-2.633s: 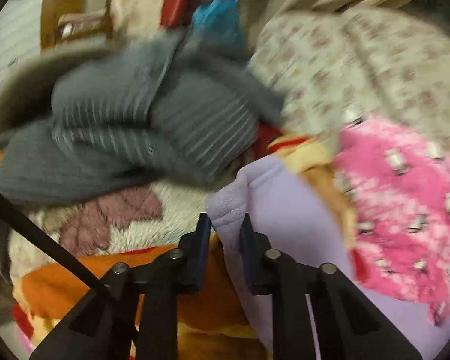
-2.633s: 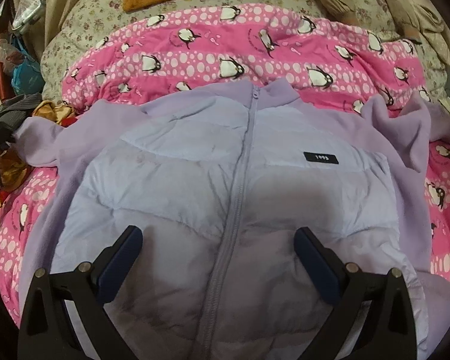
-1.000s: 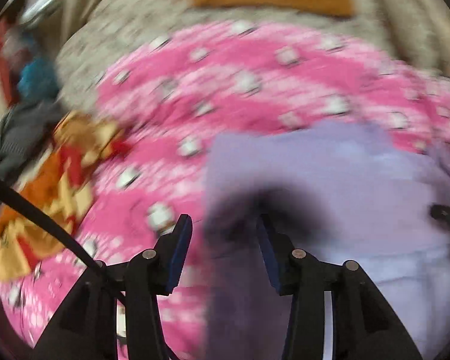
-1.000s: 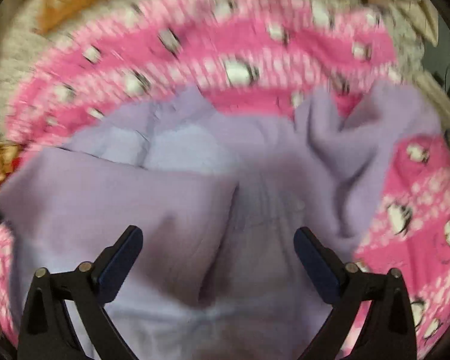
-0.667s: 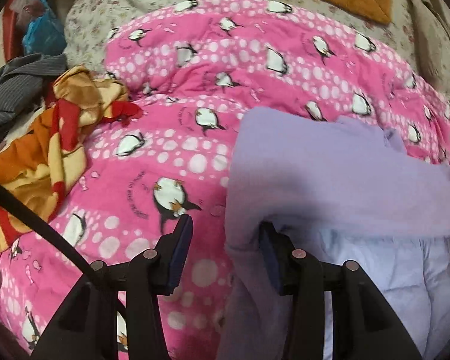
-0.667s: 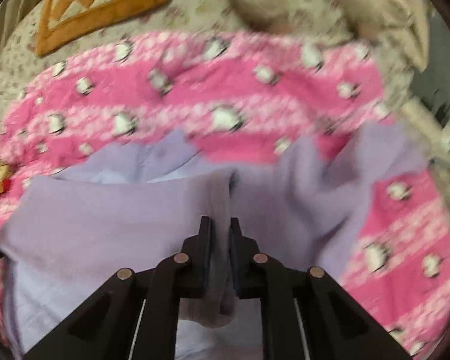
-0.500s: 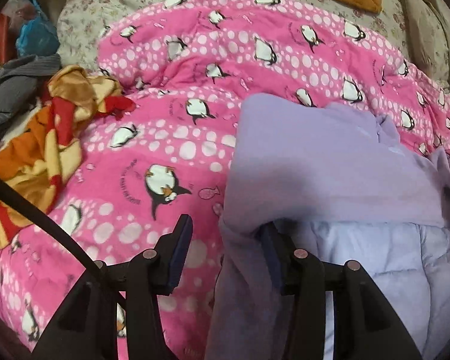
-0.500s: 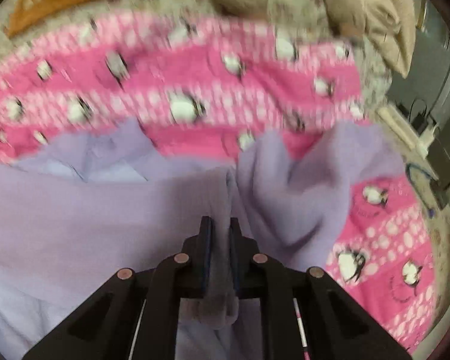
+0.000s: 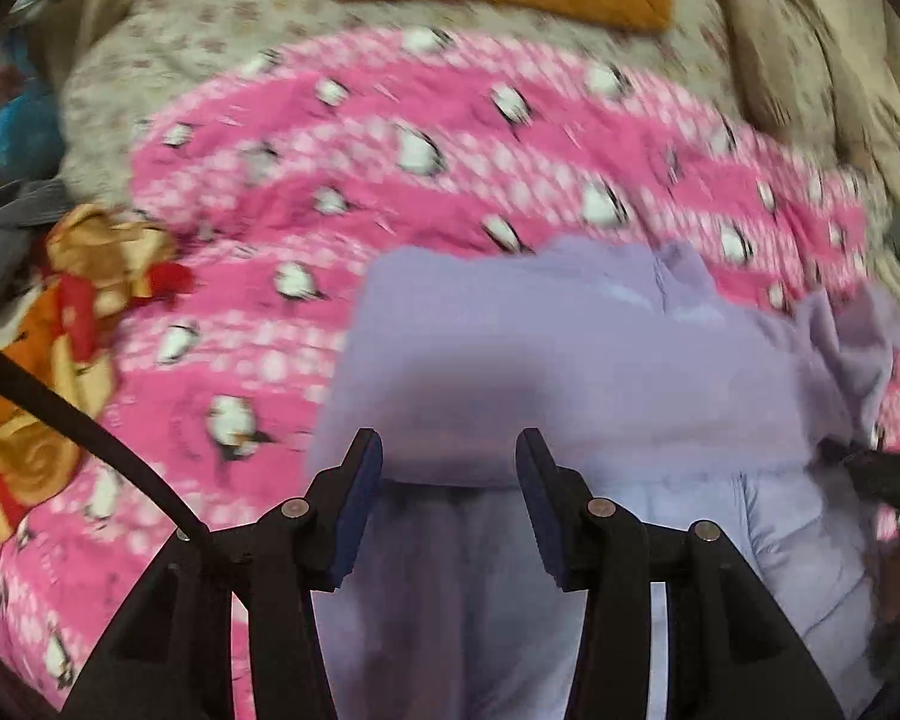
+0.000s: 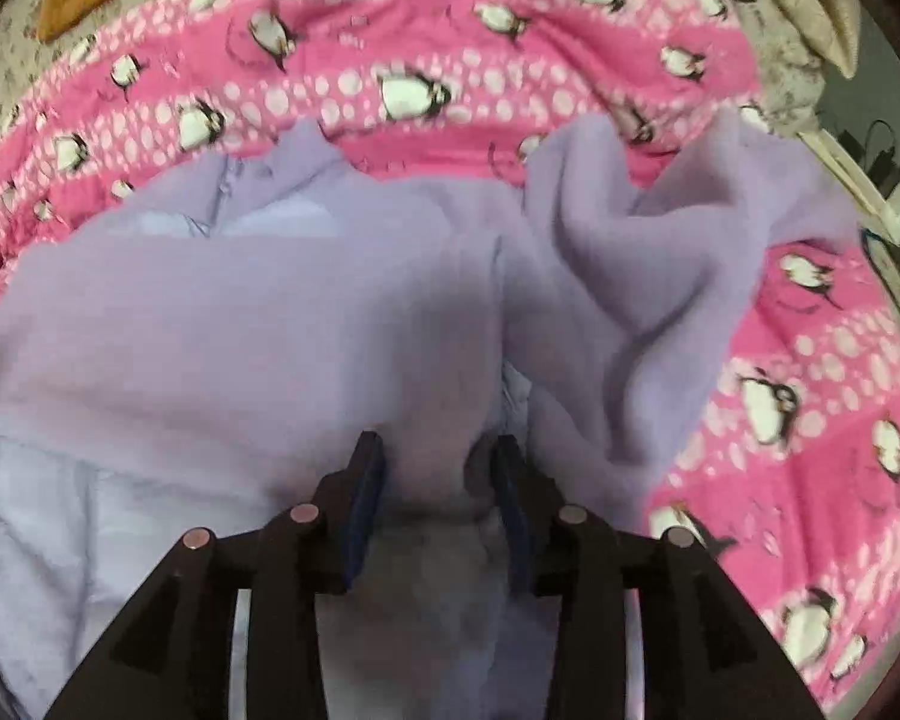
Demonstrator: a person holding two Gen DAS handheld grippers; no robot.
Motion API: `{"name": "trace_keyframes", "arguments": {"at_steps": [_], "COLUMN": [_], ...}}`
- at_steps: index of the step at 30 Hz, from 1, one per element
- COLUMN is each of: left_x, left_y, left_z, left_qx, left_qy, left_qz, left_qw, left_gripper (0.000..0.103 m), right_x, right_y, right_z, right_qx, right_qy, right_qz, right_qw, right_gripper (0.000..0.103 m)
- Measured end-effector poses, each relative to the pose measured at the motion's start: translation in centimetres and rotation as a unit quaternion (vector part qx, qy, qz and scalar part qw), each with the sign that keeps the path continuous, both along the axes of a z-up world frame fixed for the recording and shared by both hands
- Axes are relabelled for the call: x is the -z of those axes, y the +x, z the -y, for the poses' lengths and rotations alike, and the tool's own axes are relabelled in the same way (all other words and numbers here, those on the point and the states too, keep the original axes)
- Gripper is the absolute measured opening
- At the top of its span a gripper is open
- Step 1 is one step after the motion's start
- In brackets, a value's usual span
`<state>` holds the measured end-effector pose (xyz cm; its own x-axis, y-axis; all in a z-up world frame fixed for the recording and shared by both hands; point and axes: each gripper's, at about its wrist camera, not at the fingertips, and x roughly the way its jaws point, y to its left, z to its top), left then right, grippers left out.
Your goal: Fold large clothes
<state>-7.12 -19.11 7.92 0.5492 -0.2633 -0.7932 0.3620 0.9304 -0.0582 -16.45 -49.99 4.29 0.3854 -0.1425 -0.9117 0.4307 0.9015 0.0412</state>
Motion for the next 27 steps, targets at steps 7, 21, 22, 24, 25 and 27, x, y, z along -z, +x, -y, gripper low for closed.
{"name": "trace_keyframes", "arguments": {"at_steps": [7, 21, 22, 24, 25, 27], "left_x": [3.5, 2.6, 3.0, 3.2, 3.2, 3.0], "left_y": [-0.3, 2.5, 2.6, 2.7, 2.7, 2.8], "left_z": [2.2, -0.7, -0.7, -0.6, -0.6, -0.6], "left_qx": [0.021, -0.025, -0.026, -0.025, -0.024, -0.023], "left_qy": [0.037, 0.007, 0.01, 0.013, 0.013, 0.007], "left_qz": [-0.009, 0.012, 0.01, 0.011, 0.014, 0.016], "left_qw": [0.999, 0.9996, 0.9996, 0.9995, 0.9995, 0.9996], "left_gripper": [0.017, 0.017, 0.017, 0.017, 0.017, 0.017], "right_x": [-6.0, -3.5, -3.5, -3.6, -3.7, -3.7], "right_y": [-6.1, -3.9, -3.7, -2.8, -2.2, -0.6], "right_z": [1.5, 14.1, 14.8, 16.2, 16.9, 18.0], "right_qx": [0.03, 0.18, 0.19, 0.214, 0.223, 0.229], "right_qy": [-0.007, 0.054, 0.057, 0.064, 0.065, 0.051], "right_qz": [0.067, 0.087, 0.093, 0.105, 0.11, 0.108], "right_qw": [0.997, 0.978, 0.976, 0.969, 0.966, 0.966], "right_gripper": [0.074, 0.077, 0.077, 0.078, 0.078, 0.079]}}
